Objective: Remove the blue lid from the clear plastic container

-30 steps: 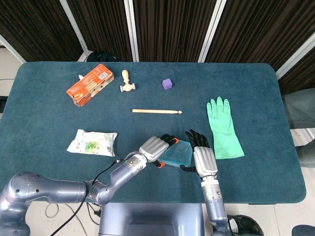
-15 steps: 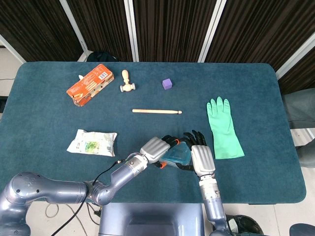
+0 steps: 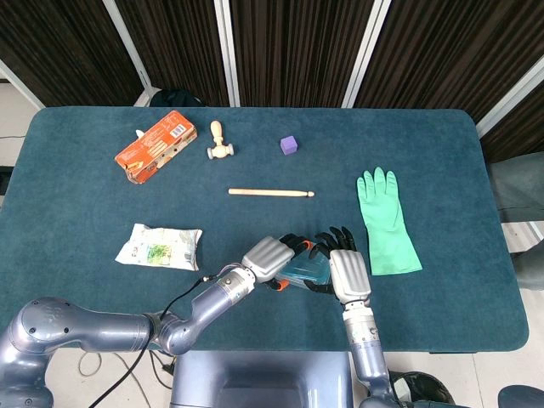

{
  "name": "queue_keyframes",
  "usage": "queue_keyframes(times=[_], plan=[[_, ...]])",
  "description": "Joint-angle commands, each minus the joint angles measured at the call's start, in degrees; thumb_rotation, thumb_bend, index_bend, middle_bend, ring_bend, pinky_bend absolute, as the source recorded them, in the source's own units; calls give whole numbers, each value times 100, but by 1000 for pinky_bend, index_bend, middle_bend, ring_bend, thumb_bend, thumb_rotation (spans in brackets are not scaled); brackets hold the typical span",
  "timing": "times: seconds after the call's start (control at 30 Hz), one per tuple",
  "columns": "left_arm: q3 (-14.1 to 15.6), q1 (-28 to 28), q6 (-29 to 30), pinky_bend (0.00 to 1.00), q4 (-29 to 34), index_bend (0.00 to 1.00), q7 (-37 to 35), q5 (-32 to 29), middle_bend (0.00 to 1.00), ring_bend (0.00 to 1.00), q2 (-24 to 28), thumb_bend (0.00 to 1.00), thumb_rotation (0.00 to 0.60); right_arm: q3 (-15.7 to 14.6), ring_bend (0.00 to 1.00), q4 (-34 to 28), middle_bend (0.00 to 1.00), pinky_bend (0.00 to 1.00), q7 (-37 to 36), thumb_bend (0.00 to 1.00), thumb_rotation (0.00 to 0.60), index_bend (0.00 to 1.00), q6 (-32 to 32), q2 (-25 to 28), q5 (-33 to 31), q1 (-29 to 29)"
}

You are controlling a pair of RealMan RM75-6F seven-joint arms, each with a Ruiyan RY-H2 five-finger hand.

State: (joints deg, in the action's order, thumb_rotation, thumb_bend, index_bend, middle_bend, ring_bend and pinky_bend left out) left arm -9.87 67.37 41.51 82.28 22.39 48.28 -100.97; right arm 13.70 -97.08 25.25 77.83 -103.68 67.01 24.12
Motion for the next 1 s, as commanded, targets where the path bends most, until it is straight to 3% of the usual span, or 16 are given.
queue_keyframes(times=[0.03,0.4,0.57,0.73,1.0], plan=[[-7,-1,16,289,-2,110,-8,14,182,166,0,263,600,23,124,-21,288,36,37,426,600,526,-5,-2,-40,12],[-67,-41,186,253,24,94,-34,104,158,117,30,263,600,4,124,-48,297,36,89,557,600,595,-3,37,-158,-16],[-47,-56,224,235,11,36,-17,143,112,77,12,252,600,43,124,-60,301,37,147,560,600,617,0,21,-191,15],[-105,-86,349,107,10,0,-68,274,4,0,-15,212,600,110,124,-89,303,41,196,561,600,641,16,38,-227,43],[-225,-159,507,77,92,0,-213,492,0,0,50,208,600,73,124,-116,314,41,231,564,600,664,44,70,-274,19]])
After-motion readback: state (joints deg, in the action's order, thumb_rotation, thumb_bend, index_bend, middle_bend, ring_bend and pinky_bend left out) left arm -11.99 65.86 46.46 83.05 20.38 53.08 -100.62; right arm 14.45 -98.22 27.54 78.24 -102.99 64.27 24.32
